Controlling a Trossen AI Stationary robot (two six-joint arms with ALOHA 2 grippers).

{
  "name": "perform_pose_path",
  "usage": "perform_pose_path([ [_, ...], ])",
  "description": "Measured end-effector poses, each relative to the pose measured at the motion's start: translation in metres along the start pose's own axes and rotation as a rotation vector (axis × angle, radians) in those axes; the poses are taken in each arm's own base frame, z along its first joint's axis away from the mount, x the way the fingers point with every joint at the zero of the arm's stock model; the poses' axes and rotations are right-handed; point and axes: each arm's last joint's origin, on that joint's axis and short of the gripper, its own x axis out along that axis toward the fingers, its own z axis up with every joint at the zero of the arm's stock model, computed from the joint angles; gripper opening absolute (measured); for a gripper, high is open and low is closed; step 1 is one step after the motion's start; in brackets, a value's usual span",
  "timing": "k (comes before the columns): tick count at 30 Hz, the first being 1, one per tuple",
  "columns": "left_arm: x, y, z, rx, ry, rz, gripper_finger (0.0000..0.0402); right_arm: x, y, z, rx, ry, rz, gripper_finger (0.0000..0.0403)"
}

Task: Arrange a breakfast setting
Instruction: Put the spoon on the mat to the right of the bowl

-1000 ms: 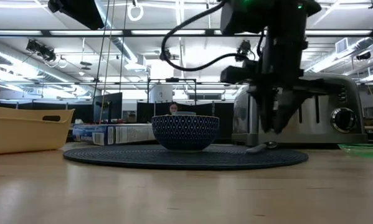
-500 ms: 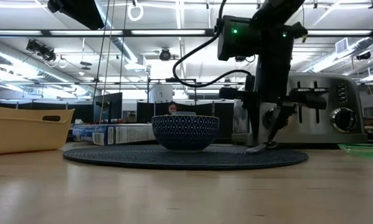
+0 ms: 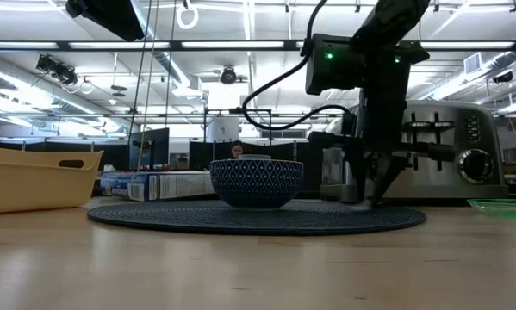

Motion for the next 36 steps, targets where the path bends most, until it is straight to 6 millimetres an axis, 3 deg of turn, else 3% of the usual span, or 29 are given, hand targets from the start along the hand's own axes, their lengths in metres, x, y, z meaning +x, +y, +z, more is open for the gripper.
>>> perform_pose_path([
  [7, 0.0000, 0.0000, 0.0000, 0.001, 0.000, 0.000, 0.0144, -0.0003, 0.0033, -0.0009, -0.080, 0.006, 0.033, 0.0046],
  [17, 0.0000, 0.0000, 0.0000, 0.007, 0.000, 0.000, 0.0144, -0.0006, 0.0052, -0.0031, -0.107, 0.041, 0.052, 0.0047],
  [29, -0.0004, -0.0004, -0.0002, -0.003, -0.001, -0.004, 0.0144, -0.0006, 0.0076, -0.0042, -0.143, 0.058, 0.077, 0.0098],
  [36, -0.0004, -0.0012, 0.0005, -0.012, -0.006, -0.010, 0.0144, -0.0008, 0.0075, -0.0049, -0.181, 0.057, 0.079, 0.0103],
])
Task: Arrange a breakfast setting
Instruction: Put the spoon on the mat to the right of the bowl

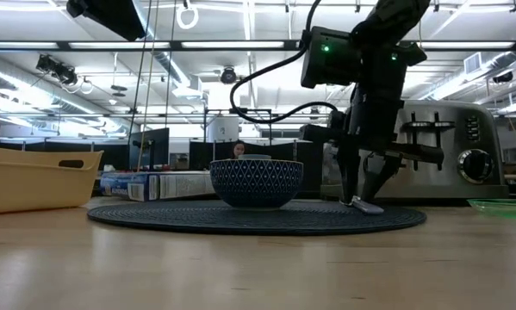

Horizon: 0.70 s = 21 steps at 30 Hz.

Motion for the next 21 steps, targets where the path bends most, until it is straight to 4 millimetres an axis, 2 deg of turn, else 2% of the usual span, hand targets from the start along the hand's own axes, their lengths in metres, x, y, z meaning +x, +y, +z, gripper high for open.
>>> perform_pose_path([
  [7, 0.000, -0.002, 0.002, -0.014, -0.015, -0.016, 0.0144, -0.001, 0.001, -0.005, -0.046, 0.001, 0.006, 0.0101],
  [17, -0.002, -0.003, 0.004, -0.043, -0.025, -0.049, 0.0144, -0.021, 0.013, -0.007, -0.108, -0.033, -0.018, 0.0101],
  [21, -0.005, -0.003, 0.006, -0.056, -0.028, -0.101, 0.0144, -0.023, 0.013, -0.007, -0.109, -0.045, -0.030, 0.0101],
])
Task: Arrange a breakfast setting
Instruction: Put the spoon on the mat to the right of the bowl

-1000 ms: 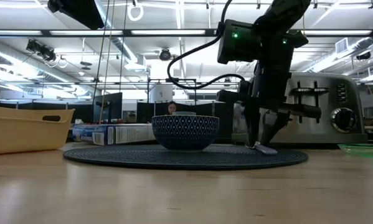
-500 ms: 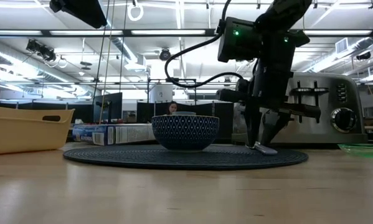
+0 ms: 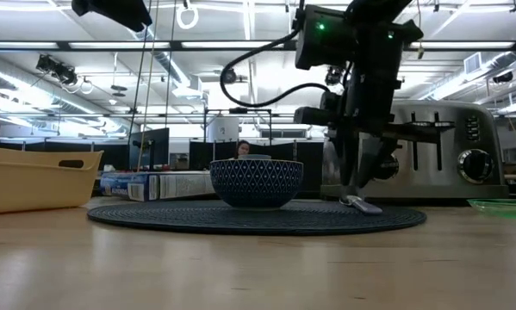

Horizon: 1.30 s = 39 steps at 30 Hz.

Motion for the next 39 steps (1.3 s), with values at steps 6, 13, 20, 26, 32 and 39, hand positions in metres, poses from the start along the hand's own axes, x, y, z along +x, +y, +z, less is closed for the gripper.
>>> perform_pose_path([
  [6, -0.009, -0.001, -0.002, 0.001, -0.005, -0.055, 0.0144, 0.007, -0.008, -0.004, 0.038, -0.001, -0.033, 0.0101],
  [13, -0.014, -0.004, -0.004, 0.006, -0.012, -0.091, 0.0144, 0.014, -0.006, -0.011, 0.046, 0.007, 0.053, 0.0101],
  [20, -0.014, -0.004, -0.004, 0.004, -0.013, -0.092, 0.0144, 0.014, -0.007, -0.011, -0.022, 0.002, 0.045, 0.0101],
  [26, -0.014, -0.006, -0.003, -0.009, -0.021, -0.102, 0.0144, 0.014, -0.004, -0.011, 0.017, 0.006, 0.078, 0.0101],
  [32, -0.014, -0.006, -0.003, -0.010, -0.022, -0.103, 0.0144, 0.014, -0.003, -0.010, 0.099, -0.025, 0.084, 0.0101],
  [39, -0.014, -0.006, -0.003, -0.010, -0.022, -0.102, 0.0144, 0.018, -0.004, -0.011, 0.069, -0.012, 0.064, 0.0101],
])
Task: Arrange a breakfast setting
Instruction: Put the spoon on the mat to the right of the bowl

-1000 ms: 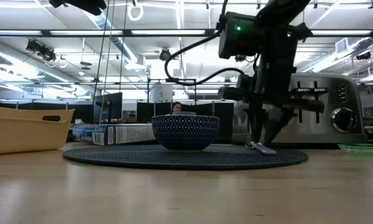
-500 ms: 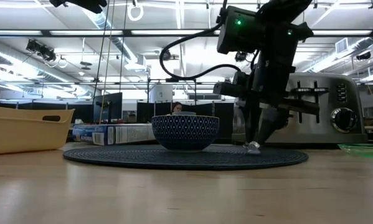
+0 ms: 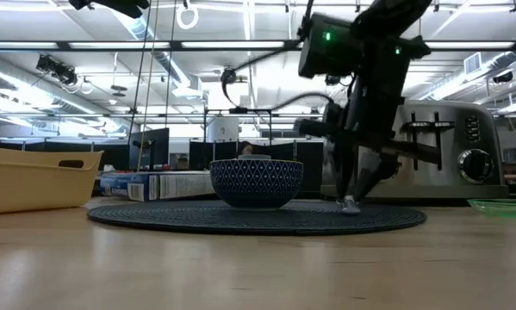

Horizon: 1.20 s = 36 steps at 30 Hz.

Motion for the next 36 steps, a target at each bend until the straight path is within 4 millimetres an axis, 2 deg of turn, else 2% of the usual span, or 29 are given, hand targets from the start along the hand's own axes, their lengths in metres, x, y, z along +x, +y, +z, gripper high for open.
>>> perform_pose_path([
  [4, 0.0001, -0.0001, 0.0000, -0.001, -0.001, -0.001, 0.0144, 0.0111, 0.0004, -0.0067, -0.015, 0.032, -0.028, 0.0100],
  [12, 0.0001, -0.0001, -0.0001, 0.002, -0.001, 0.000, 0.0144, 0.0093, 0.0004, -0.0055, -0.067, 0.022, -0.025, 0.0100],
  [22, 0.0001, -0.0001, -0.0001, 0.012, -0.001, 0.000, 0.0144, 0.0091, 0.0003, -0.0057, -0.091, 0.032, -0.025, 0.0080],
  [36, 0.0001, -0.0001, -0.0001, 0.011, -0.001, 0.000, 0.0144, 0.0075, 0.0004, -0.0053, -0.032, 0.031, -0.021, 0.0128],
])
